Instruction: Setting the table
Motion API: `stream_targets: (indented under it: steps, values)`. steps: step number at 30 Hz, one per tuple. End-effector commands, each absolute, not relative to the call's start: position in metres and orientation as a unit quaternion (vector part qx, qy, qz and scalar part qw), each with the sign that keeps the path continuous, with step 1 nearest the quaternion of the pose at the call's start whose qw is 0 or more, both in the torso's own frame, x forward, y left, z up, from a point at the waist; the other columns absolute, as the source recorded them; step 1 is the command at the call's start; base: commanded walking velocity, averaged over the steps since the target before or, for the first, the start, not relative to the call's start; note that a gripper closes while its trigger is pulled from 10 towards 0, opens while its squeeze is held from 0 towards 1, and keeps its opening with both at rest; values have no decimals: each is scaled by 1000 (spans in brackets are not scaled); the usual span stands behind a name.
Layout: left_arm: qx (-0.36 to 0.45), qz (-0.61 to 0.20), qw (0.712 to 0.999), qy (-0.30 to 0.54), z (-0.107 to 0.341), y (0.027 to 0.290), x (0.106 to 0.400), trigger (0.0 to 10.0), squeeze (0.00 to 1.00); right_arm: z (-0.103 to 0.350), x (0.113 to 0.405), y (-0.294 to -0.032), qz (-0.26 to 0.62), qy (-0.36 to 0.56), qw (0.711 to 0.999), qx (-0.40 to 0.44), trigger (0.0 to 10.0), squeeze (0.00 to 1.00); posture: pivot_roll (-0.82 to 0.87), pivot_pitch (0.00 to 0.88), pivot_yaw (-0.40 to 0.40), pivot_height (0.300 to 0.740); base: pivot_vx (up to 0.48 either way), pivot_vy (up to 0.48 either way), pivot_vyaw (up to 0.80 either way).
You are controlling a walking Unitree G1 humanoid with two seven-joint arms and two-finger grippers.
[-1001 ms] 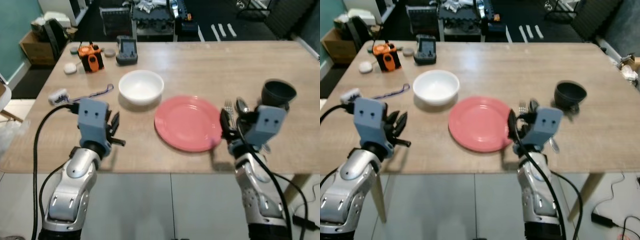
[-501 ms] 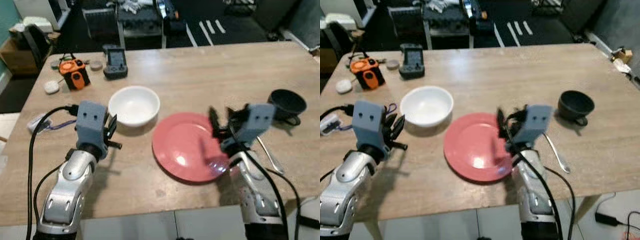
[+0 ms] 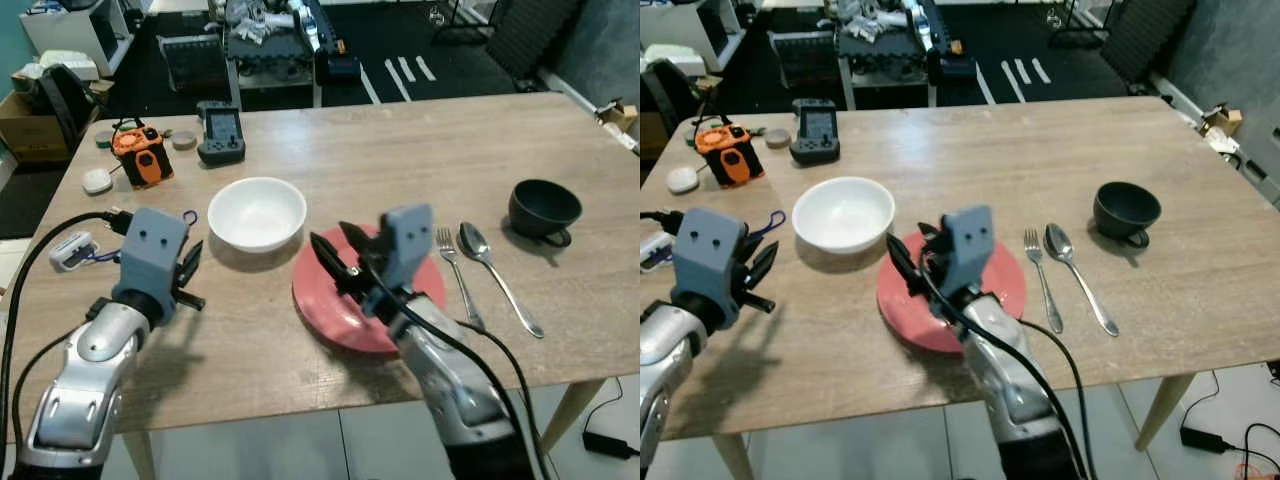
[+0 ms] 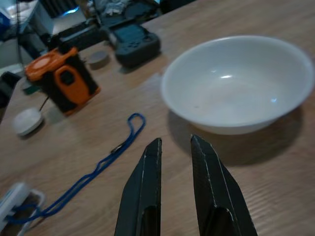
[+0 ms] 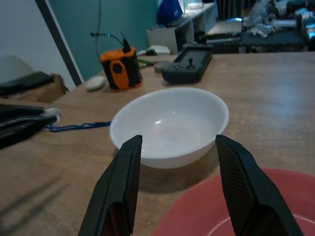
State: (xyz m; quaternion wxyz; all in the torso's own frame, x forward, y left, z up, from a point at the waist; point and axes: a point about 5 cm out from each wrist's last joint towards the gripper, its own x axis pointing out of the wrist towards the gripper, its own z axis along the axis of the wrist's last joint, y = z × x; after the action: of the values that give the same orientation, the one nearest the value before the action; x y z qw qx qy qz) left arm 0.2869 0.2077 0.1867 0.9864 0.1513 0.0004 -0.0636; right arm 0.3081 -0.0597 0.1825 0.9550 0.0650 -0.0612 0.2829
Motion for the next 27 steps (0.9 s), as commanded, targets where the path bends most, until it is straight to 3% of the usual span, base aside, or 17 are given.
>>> stream_targets:
  steps: [1,13,14,15,16,20,27]
  values:
    - [157,-55,986,7,185,218,288,10000,1000,177,312,-57,268,-45,960,67,10000,0,61,80,56,740,0,0,0]
    - [250,-128,960,5,199,230,320,10000,1000,182,315,-72,235,-59,967,83,10000,0,34,82,64,740,0,0,0]
    - [252,-131,959,1,202,228,322,10000,690,181,315,-72,237,-57,966,84,10000,0,32,82,65,740,0,0,0]
    - [252,-131,959,1,202,228,322,10000,690,181,315,-72,237,-57,966,84,10000,0,32,82,65,740,0,0,0]
    - [251,-135,958,-7,204,221,324,10000,0,178,312,-65,272,-41,958,82,10000,0,30,82,67,740,0,0,0]
    - [258,-149,955,-17,197,207,313,10000,0,170,323,-47,265,3,959,97,10000,0,55,88,49,740,0,0,0]
    - [267,-144,952,-24,192,205,301,10000,0,167,339,-30,256,49,956,137,10000,0,113,101,16,740,0,0,0]
